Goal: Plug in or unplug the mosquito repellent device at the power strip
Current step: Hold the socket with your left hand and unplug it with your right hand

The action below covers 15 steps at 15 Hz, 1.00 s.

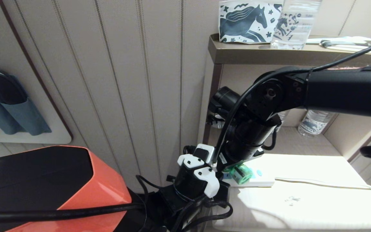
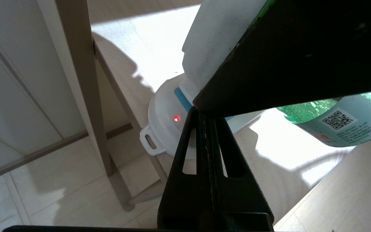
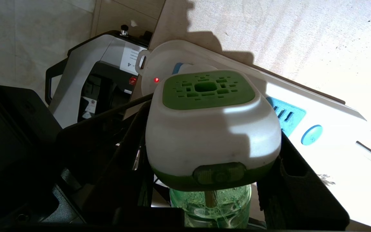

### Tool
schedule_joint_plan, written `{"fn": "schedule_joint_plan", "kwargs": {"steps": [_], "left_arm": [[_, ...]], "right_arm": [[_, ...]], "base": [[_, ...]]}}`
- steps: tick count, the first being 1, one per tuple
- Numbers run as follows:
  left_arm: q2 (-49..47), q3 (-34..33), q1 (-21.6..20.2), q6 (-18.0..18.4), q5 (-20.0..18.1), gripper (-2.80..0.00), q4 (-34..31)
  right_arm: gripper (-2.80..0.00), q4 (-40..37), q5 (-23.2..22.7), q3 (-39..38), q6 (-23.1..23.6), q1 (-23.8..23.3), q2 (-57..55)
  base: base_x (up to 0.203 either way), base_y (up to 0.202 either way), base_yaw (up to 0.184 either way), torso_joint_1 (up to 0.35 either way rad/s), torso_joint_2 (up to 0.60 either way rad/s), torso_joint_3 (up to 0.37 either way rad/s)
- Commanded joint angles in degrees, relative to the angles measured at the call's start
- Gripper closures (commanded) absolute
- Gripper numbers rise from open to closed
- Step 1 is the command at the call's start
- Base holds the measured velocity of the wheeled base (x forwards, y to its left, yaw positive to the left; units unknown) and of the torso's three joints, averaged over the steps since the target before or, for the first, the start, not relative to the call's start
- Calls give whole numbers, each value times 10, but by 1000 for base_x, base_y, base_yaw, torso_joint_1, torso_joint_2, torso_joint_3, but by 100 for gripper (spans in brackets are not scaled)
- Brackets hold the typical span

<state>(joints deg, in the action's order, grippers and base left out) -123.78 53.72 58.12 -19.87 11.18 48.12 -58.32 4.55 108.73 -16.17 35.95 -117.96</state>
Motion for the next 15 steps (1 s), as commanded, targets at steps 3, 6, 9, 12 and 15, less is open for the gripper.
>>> {"fn": "schedule_joint_plan", "kwargs": {"steps": [3, 6, 9, 12, 15], "left_arm": [[-4, -3, 1, -1, 1, 0, -1], [-7, -6, 2, -3, -2, 0, -1], [-11, -5, 3, -3, -1, 0, -1], [-11, -2, 3, -3, -1, 0, 0], [-1, -2, 3, -2, 1, 0, 0]], "right_arm": [[0, -3, 1, 9, -1, 10, 12], [0, -25, 4, 31, -4, 19, 12], [0, -34, 17, 31, -4, 19, 16], [0, -45, 21, 30, -4, 19, 25], [0, -49, 21, 29, -4, 19, 46]], "base": [[0, 0, 0, 0, 0, 0], [0, 0, 0, 0, 0, 0], [0, 0, 0, 0, 0, 0], [0, 0, 0, 0, 0, 0], [0, 0, 0, 0, 0, 0]]}}
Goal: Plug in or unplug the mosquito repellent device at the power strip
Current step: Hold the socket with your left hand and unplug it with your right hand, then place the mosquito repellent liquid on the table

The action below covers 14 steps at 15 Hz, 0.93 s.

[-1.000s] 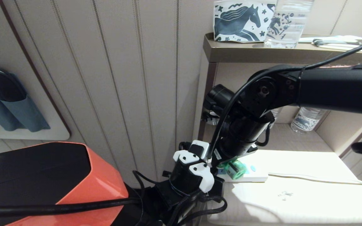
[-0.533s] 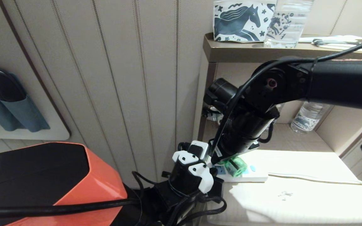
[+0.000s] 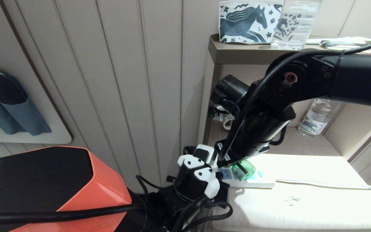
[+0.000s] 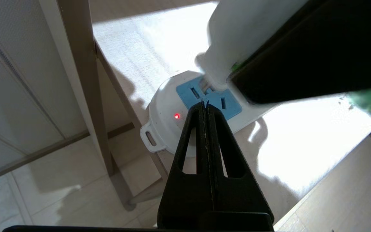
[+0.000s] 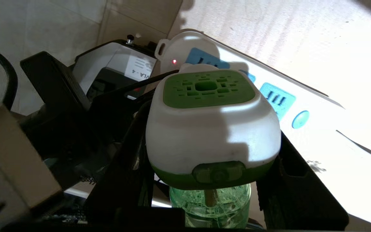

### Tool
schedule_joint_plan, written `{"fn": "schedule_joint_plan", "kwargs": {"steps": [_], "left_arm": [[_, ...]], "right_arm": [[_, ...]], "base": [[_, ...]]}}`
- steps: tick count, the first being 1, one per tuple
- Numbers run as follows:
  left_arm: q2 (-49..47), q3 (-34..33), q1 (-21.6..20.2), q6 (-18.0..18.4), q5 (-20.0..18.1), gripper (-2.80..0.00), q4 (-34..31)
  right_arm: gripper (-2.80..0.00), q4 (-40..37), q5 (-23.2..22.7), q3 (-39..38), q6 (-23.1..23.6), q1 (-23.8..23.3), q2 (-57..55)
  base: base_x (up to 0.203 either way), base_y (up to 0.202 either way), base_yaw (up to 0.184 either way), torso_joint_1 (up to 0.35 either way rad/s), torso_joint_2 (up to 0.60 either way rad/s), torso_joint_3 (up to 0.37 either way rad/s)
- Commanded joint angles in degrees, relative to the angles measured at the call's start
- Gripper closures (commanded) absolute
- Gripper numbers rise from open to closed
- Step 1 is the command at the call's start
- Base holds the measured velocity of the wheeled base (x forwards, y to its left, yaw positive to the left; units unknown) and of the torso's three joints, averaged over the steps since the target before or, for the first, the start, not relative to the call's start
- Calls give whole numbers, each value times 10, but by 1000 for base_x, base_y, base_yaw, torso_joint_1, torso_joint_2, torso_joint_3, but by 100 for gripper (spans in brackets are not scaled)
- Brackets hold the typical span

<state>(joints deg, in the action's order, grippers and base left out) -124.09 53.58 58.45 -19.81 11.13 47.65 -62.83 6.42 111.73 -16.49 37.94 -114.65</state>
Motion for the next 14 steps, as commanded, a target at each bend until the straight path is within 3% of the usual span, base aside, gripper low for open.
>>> {"fn": "schedule_joint_plan", "kwargs": {"steps": [1, 8, 14], "left_arm": [[7, -2, 0, -2, 1, 0, 4], [25, -2, -1, -1, 3, 0, 3], [28, -2, -1, -1, 3, 0, 3]], "right_arm": [[0, -8, 3, -2, -1, 0, 17], [0, -19, 9, -15, -13, 15, 56], [0, -18, 17, -88, -14, 18, 106]], "base": [[0, 0, 0, 0, 0, 0], [0, 0, 0, 0, 0, 0], [0, 0, 0, 0, 0, 0]]}}
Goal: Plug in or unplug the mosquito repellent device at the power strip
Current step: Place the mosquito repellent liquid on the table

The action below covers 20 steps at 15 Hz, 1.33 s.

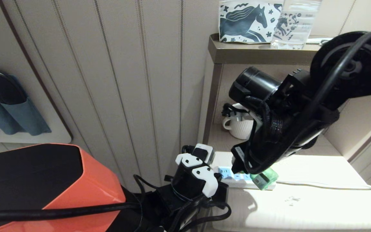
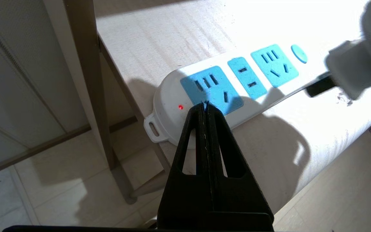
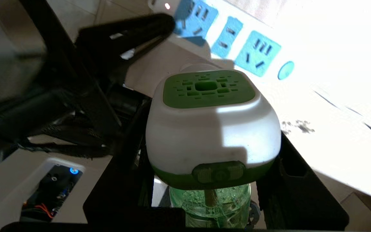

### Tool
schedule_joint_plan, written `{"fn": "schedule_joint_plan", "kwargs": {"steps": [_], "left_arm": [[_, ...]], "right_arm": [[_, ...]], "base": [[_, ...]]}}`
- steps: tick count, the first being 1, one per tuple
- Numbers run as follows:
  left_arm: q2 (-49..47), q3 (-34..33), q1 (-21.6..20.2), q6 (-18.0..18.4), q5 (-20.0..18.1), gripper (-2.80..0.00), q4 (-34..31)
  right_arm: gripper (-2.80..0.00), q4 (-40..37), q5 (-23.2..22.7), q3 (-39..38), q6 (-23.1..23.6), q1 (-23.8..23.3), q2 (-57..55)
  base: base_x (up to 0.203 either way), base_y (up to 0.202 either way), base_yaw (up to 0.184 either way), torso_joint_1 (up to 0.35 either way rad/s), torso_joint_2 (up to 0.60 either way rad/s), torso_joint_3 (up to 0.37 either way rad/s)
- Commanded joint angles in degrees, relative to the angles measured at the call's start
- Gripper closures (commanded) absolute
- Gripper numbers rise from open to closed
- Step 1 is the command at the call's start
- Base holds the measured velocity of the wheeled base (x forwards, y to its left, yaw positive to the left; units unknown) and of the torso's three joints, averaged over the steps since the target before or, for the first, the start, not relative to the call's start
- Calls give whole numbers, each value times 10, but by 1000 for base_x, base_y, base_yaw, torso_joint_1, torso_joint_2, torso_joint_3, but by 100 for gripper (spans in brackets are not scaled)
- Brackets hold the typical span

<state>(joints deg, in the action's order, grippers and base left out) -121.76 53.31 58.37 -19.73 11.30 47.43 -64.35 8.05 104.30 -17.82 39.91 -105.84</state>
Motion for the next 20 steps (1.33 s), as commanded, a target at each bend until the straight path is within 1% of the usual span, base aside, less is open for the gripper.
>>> {"fn": "schedule_joint_plan", "kwargs": {"steps": [1, 4, 8, 11, 15, 17, 20], "left_arm": [[5, 0, 0, -1, 1, 0, 6], [15, 1, 0, -1, 11, 0, 6], [39, 1, -2, -1, 12, 0, 3], [59, 2, -15, 1, 13, 0, -3], [113, 0, -64, 2, 13, 0, -29], [148, -12, -104, 3, 14, 0, -42], [213, -86, -203, 6, 10, 0, -46]], "right_arm": [[0, -3, 1, -23, -1, -3, 27], [0, -2, 1, -63, -1, 2, 81], [0, -2, 2, -127, 0, 13, 172], [0, -3, 5, -179, 0, 14, 231], [0, -2, 22, -250, 0, 6, 294], [0, 0, 28, -274, 0, 5, 324], [0, 1, 36, -295, 1, -6, 348]], "base": [[0, 0, 0, 0, 0, 0], [0, 0, 0, 0, 0, 0], [0, 0, 0, 0, 0, 0], [0, 0, 0, 0, 0, 0], [0, 0, 0, 0, 0, 0], [0, 0, 0, 0, 0, 0], [0, 0, 0, 0, 0, 0]]}}
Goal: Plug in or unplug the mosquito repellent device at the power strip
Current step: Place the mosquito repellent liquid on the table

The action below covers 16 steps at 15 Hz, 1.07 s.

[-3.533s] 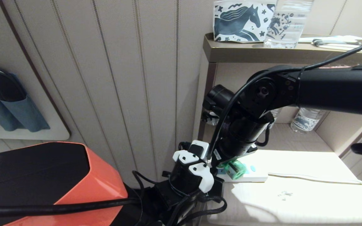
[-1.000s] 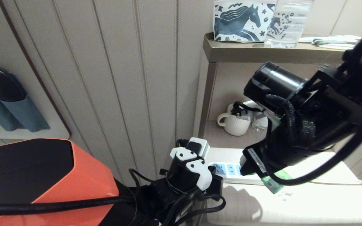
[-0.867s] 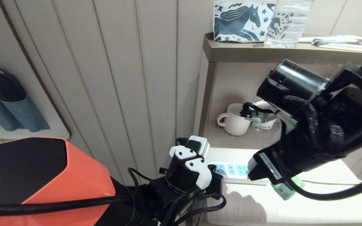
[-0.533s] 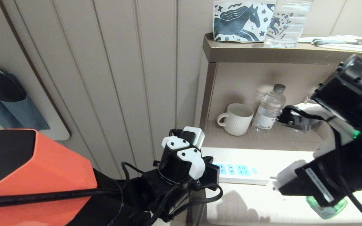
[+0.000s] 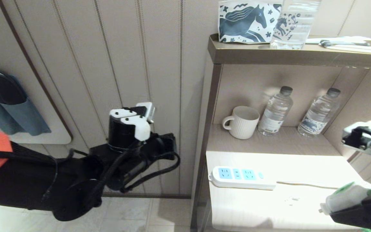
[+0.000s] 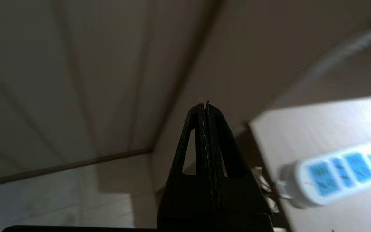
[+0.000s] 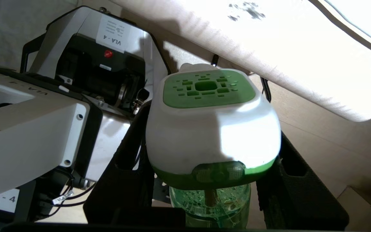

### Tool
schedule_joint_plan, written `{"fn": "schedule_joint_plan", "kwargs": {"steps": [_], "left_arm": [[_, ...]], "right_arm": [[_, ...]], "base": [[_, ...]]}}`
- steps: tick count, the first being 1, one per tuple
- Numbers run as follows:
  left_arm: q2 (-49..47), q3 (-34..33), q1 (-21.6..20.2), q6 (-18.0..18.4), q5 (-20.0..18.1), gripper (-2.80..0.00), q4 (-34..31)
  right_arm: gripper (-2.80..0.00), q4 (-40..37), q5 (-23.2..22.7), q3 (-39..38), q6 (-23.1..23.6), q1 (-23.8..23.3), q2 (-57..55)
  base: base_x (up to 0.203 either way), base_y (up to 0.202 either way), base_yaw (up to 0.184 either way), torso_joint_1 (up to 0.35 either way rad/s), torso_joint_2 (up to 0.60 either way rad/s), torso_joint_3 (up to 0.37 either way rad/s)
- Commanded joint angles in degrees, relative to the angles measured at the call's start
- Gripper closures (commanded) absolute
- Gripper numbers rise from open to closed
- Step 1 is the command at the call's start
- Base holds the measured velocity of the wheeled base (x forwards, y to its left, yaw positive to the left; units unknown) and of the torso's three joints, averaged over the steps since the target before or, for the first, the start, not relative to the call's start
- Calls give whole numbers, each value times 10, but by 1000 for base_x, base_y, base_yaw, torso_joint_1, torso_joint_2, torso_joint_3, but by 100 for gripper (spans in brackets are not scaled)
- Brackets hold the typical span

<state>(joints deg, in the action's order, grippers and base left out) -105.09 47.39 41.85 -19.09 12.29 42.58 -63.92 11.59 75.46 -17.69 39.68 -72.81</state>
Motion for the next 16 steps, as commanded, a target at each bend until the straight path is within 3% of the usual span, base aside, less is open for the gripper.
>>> {"fn": "schedule_joint_plan", "kwargs": {"steps": [1, 5, 7, 12, 16], "left_arm": [[73, -61, -76, 2, -2, 0, 2], [209, -173, -211, 28, -36, 0, -3], [286, -206, -256, 45, -52, 0, -33], [526, -281, -288, 59, -80, 0, -184], [707, -307, -293, 63, -72, 0, -338]], "right_arm": [[0, -3, 1, -12, -1, -4, 22], [0, 3, 3, -27, -2, -8, 28], [0, 9, 5, -29, -1, -18, 30], [0, 52, 6, -67, -1, -22, 30], [0, 91, 13, -88, -1, -38, 29]], "base": [[0, 0, 0, 0, 0, 0], [0, 0, 0, 0, 0, 0], [0, 0, 0, 0, 0, 0], [0, 0, 0, 0, 0, 0], [0, 0, 0, 0, 0, 0]]}}
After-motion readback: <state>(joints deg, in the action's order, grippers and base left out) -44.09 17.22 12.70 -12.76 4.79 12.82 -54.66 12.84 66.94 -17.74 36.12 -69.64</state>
